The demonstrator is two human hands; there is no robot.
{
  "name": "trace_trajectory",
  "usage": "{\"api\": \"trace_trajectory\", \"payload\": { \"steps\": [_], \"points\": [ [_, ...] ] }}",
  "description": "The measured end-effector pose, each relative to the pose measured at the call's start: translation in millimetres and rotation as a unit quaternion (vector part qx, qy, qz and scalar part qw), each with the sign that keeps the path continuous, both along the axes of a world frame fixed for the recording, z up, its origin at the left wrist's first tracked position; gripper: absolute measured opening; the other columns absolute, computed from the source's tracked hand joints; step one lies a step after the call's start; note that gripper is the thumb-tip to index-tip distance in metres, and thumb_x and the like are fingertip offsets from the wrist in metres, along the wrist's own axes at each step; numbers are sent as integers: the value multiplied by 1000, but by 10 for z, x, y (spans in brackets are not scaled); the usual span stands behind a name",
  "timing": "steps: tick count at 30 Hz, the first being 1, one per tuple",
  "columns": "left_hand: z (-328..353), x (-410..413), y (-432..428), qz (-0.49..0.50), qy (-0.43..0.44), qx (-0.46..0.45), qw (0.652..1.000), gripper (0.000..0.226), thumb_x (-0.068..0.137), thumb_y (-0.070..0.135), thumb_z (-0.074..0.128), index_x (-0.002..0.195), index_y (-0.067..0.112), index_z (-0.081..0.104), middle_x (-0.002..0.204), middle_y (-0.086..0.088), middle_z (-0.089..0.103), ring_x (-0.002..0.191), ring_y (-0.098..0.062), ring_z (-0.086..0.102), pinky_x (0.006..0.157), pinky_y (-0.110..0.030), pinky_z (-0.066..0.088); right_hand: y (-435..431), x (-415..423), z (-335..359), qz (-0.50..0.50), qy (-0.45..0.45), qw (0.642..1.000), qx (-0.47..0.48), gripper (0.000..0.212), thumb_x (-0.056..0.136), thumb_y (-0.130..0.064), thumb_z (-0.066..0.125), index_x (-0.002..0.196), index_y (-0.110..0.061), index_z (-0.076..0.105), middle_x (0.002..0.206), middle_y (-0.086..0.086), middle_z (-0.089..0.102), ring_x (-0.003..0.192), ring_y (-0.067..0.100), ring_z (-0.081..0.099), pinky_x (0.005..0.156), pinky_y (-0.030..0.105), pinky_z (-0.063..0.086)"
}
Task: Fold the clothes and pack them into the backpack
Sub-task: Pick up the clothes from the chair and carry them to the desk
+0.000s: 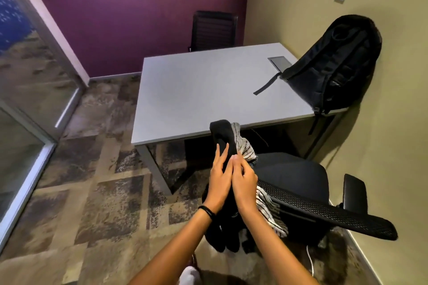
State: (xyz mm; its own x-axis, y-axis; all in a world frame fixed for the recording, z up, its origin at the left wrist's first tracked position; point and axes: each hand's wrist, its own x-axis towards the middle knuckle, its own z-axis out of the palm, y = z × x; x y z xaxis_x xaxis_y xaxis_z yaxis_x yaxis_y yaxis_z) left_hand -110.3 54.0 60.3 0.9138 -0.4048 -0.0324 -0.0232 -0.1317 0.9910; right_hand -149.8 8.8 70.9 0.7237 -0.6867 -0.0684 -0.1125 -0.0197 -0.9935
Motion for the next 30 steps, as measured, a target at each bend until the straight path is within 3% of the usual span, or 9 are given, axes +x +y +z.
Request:
{"api": "trace_trajectory", "payload": {
  "steps": [5, 11, 16, 20, 24, 27, 30],
  "points": [
    [120, 326, 253, 49, -26, -23, 998, 44, 98, 27, 44, 141, 31, 36, 156, 12, 17, 140, -4, 22, 116, -30, 25, 218, 368, 148, 40, -21, 999, 4, 35, 97, -27, 46, 129, -17, 54, 118, -12, 56, 112, -1, 49, 94, 13, 37],
    [266, 707, 507, 74, -46, -27, 996, 42, 98, 26, 44, 140, 33, 37, 155, 10, 21, 136, 1, 24, 110, -20, 25, 461, 795, 215, 47, -37, 998, 24, 36, 97, -28, 46, 130, -17, 54, 132, -1, 55, 122, 5, 47, 108, 28, 36],
    [407, 1326, 722, 74, -67, -49, 994, 40, 100, 23, 40, 138, 36, 36, 156, 11, 19, 138, 3, 21, 113, -18, 23, 689, 1399, 387, 63, -61, 996, 5, 35, 98, -20, 42, 132, -18, 52, 130, -6, 54, 118, -1, 45, 101, 17, 35],
    [509, 1812, 849, 71, -84, -53, 993, 39, 101, 23, 38, 134, 42, 32, 155, 14, 15, 136, 8, 17, 98, 4, 20, 817, 1906, 472, 64, -75, 995, -6, 34, 98, -17, 41, 131, -19, 53, 131, -5, 55, 119, 0, 47, 101, 17, 36],
    [596, 2291, 944, 73, -99, -73, 990, 40, 101, 24, 38, 136, 41, 32, 155, 15, 16, 140, 3, 17, 112, -16, 21, 922, 2389, 555, 58, -85, 994, -28, 34, 98, -19, 41, 130, -21, 53, 133, -4, 54, 118, 0, 46, 99, 14, 36],
    [697, 2612, 996, 72, -105, -91, 988, 39, 101, 25, 39, 134, 43, 32, 156, 14, 17, 140, 2, 18, 107, -10, 21, 978, 2717, 650, 52, -96, 993, -51, 34, 98, -20, 42, 130, -22, 54, 130, -6, 55, 113, -5, 45, 89, -1, 33],
    [847, 2887, 984, 67, -119, -105, 985, 39, 101, 24, 39, 134, 42, 31, 156, 13, 17, 141, 2, 17, 106, -8, 20, 970, 2982, 802, 46, -113, 991, -59, 34, 98, -21, 42, 129, -22, 54, 130, -7, 55, 114, -5, 45, 91, 2, 33]
  ]
}}
